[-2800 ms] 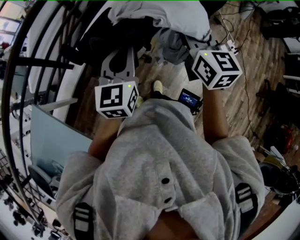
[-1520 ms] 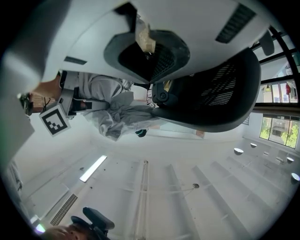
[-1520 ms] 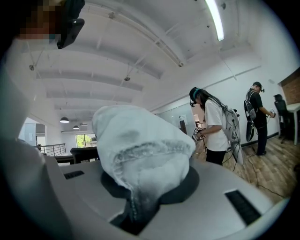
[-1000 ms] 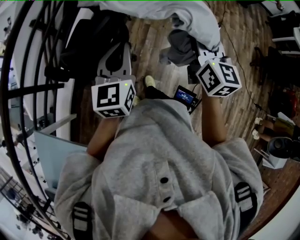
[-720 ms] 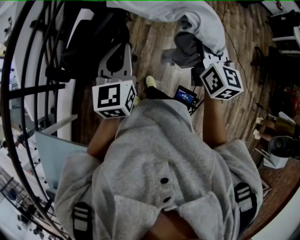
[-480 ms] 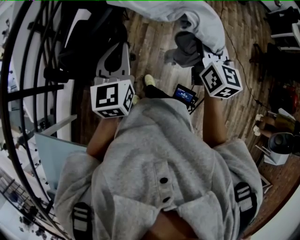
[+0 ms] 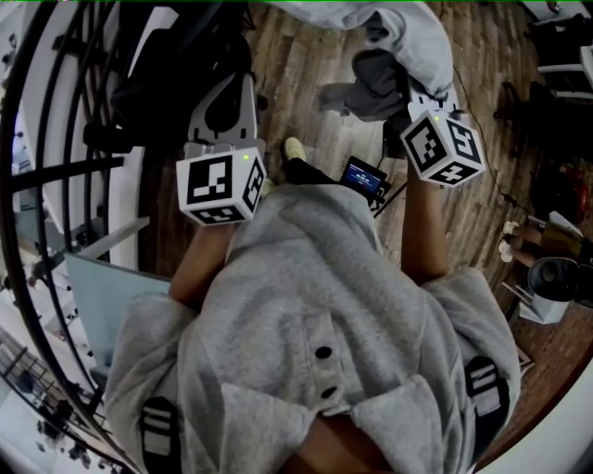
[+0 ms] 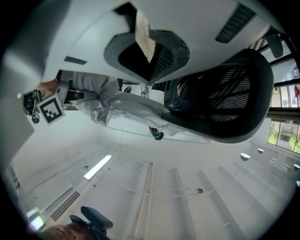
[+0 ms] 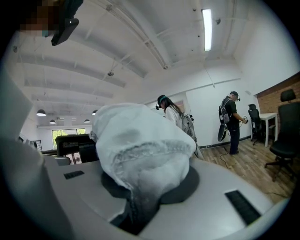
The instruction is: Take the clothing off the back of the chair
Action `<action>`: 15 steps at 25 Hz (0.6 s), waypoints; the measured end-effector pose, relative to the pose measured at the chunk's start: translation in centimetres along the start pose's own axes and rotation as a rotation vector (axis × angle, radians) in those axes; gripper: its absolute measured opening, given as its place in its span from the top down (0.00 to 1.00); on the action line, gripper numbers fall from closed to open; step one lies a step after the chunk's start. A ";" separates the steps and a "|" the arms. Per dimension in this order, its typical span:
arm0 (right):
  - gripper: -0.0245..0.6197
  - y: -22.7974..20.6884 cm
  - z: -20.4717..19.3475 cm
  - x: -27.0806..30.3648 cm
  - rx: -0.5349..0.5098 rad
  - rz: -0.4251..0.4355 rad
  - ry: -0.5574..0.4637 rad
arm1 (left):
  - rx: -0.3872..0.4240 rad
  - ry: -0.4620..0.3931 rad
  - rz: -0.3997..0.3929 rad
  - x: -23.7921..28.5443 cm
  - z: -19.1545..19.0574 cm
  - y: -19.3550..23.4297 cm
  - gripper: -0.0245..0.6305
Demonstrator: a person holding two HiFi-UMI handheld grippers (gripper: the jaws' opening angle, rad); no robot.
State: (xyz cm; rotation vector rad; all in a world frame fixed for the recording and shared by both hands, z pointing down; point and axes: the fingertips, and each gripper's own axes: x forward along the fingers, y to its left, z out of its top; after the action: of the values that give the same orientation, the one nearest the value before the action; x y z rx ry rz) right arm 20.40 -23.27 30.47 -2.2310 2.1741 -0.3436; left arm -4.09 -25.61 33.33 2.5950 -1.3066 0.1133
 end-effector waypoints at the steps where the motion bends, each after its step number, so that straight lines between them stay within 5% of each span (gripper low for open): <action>1: 0.80 -0.2 -0.1 -0.2 -0.001 -0.008 0.004 | -0.001 0.000 -0.002 0.0 0.0 0.0 0.95; 15: 0.80 -1.7 -2.2 -1.5 -0.008 -0.052 0.052 | 0.001 0.005 -0.034 0.5 -0.3 -1.5 0.95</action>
State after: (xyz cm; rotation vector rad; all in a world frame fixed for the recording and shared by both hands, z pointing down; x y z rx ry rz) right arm 21.70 -21.35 32.61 -2.3114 2.1485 -0.3988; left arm -2.56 -25.02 33.46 2.6151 -1.2601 0.1154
